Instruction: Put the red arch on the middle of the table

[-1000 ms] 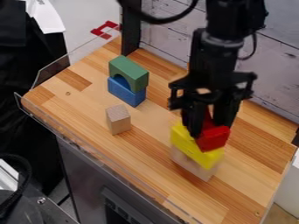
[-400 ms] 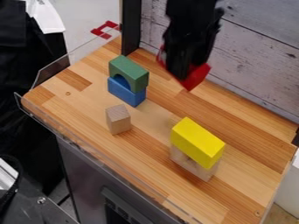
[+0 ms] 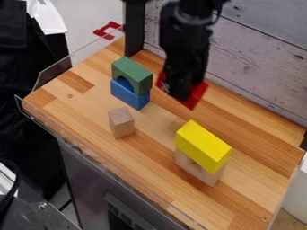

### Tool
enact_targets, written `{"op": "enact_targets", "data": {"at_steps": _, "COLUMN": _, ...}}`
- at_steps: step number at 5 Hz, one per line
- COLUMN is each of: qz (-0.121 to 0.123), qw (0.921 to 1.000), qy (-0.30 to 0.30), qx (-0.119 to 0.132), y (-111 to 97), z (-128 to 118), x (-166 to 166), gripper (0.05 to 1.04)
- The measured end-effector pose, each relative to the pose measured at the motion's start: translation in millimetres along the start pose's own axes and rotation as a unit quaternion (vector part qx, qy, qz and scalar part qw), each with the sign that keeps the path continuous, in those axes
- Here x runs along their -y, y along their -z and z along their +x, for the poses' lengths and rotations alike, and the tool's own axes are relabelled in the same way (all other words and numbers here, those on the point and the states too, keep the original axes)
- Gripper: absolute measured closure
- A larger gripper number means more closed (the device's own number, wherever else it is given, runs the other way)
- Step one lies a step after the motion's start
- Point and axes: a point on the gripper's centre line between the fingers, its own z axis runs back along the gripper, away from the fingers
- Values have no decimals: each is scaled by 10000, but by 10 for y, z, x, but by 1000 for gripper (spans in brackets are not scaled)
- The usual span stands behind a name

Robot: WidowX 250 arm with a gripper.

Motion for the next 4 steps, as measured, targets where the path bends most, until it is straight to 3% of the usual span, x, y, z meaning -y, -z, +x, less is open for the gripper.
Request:
{"op": "enact_targets", "data": {"at_steps": 2, "qz": -35, "qw": 9987, "qy": 126, "qx": -495, "y": 323, "z": -129, "x": 61, "gripper": 558}}
{"op": "enact_targets", "data": {"at_steps": 4, "qz": 60, "qw": 9970, "qy": -190, "qx": -747, "y": 583, "z": -78, "x": -63, "gripper": 558}}
